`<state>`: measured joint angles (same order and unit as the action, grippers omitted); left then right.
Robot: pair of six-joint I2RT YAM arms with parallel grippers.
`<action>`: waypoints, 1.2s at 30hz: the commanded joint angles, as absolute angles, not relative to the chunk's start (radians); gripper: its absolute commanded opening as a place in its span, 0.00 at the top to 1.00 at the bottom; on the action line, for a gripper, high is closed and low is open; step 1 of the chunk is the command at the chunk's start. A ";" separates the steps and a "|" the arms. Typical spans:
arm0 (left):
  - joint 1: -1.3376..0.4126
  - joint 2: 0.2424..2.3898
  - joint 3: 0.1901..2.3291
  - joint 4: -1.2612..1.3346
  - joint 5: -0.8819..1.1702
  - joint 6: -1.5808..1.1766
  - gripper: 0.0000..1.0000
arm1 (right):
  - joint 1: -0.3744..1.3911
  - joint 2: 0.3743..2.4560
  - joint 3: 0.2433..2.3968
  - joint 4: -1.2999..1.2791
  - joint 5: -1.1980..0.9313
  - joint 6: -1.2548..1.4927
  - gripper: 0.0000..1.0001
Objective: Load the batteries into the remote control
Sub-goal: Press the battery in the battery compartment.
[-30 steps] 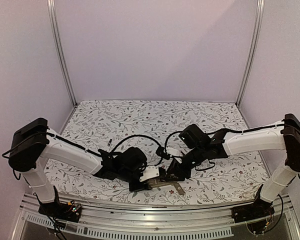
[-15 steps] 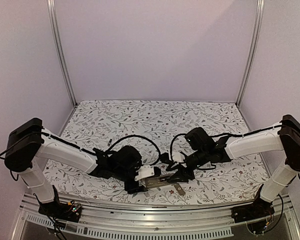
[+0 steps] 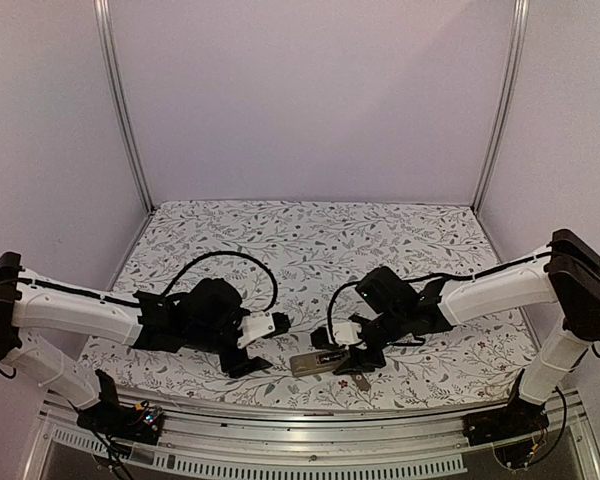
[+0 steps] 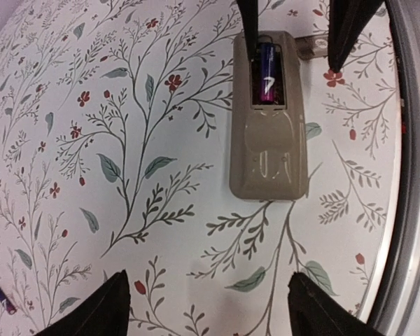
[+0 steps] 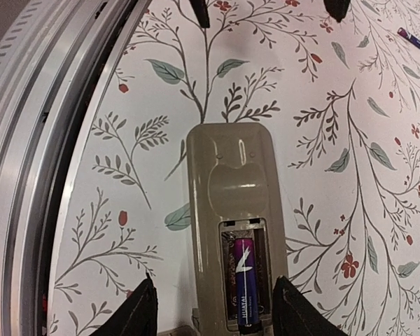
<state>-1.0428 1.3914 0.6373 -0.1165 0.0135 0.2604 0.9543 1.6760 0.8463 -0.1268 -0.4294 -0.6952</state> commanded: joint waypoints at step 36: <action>-1.006 1.404 0.612 -0.109 -0.041 0.259 0.23 | 1.021 1.737 0.866 -0.139 -0.275 -0.761 0.61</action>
